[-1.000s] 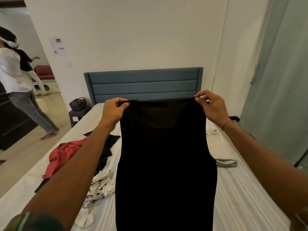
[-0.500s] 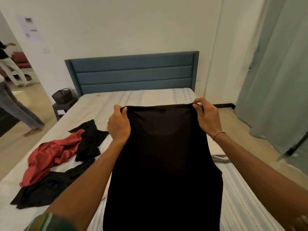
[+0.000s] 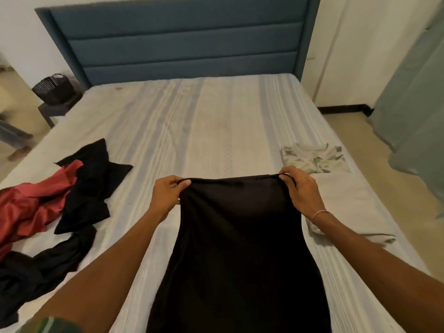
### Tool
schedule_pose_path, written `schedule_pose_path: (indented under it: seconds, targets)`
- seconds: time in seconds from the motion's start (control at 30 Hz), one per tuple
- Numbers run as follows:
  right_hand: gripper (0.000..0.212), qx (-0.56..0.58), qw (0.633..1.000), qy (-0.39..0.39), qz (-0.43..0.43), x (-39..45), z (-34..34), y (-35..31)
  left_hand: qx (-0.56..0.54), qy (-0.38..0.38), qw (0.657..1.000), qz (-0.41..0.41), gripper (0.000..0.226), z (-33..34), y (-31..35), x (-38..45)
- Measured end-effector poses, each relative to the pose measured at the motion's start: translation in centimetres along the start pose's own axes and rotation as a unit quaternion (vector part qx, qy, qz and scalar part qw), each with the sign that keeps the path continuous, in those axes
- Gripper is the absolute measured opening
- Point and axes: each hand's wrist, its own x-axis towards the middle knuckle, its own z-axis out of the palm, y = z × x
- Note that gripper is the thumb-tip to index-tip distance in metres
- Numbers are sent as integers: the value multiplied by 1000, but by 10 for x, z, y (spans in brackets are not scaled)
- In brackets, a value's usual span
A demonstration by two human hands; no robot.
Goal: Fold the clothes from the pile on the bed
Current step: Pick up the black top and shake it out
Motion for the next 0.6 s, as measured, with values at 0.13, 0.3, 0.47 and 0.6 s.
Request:
schedule_pose_path:
  seconds: [0.13, 0.3, 0.47, 0.6]
  targets:
    - [8, 7, 999, -33, 28, 25, 60, 63, 4, -23, 999, -48, 9, 36, -55, 60]
    - [9, -12, 997, -51, 60, 49, 138, 136, 38, -15, 996, -75, 12, 88, -139, 137]
    - [10, -10, 995, -49, 81, 75, 191, 189, 79, 16, 996, -34, 13, 131, -197, 182]
    - [7, 3, 994, -40, 104, 97, 216, 221, 72, 12, 997, -5, 17, 143, -219, 213]
